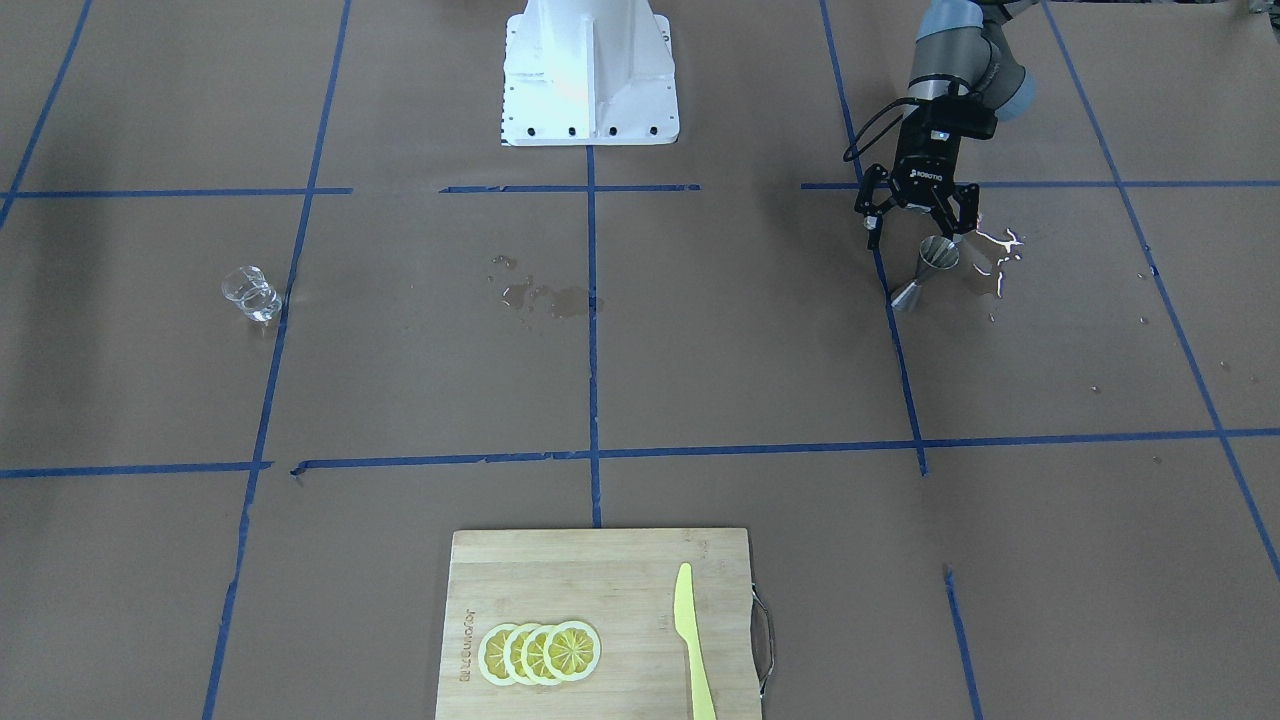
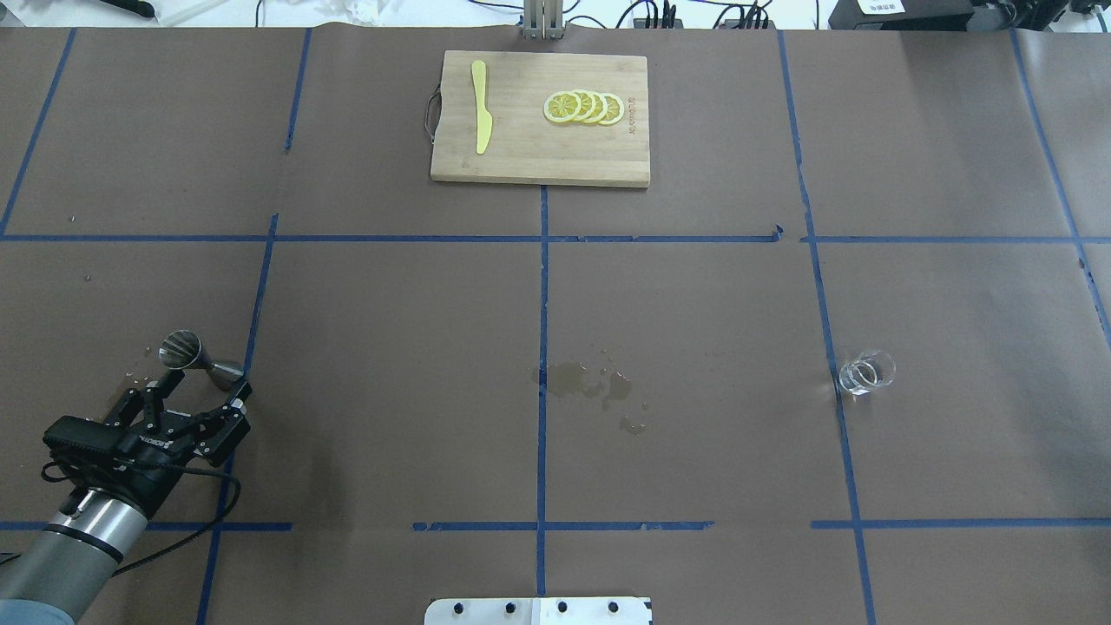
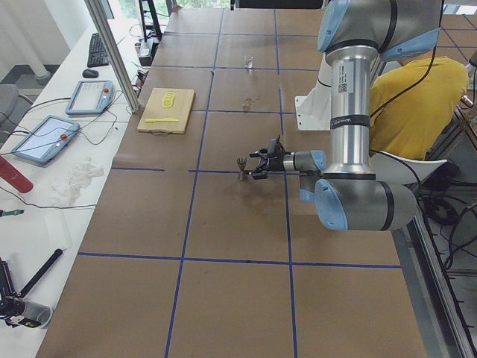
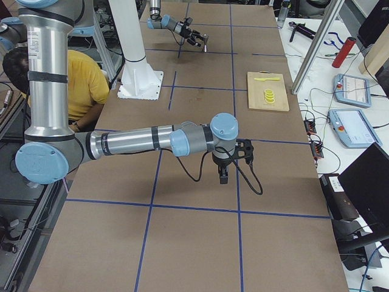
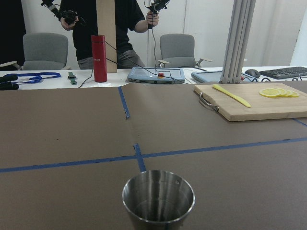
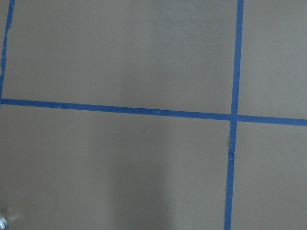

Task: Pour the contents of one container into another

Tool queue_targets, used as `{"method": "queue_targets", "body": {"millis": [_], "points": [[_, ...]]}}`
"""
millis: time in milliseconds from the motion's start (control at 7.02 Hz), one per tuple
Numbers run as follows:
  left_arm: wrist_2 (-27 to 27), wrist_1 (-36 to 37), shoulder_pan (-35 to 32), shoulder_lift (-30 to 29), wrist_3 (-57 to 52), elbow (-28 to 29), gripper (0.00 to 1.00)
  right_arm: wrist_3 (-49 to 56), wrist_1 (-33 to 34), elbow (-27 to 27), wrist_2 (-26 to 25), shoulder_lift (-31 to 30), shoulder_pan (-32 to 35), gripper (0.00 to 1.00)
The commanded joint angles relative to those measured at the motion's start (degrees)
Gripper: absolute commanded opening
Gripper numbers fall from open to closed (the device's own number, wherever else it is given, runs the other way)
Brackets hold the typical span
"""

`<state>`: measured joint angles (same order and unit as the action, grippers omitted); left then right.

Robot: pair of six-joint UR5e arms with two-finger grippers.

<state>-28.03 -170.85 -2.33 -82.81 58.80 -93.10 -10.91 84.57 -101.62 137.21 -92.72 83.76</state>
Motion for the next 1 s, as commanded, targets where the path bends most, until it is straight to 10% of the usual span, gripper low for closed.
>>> {"method": "queue_targets", "body": {"millis": [0,855], "points": [[-0.18,-0.09,-0.65,-0.43,0.26,1.08,0.99,0.1,-0.02,0.02,-0.1,0.0,0.0,1.0],[-0.97,0.17,-4.44,-2.18,0.7,5.03,0.99,0.27,0.07,0.11,-0.19,0.17,0.0,1.0]]}}
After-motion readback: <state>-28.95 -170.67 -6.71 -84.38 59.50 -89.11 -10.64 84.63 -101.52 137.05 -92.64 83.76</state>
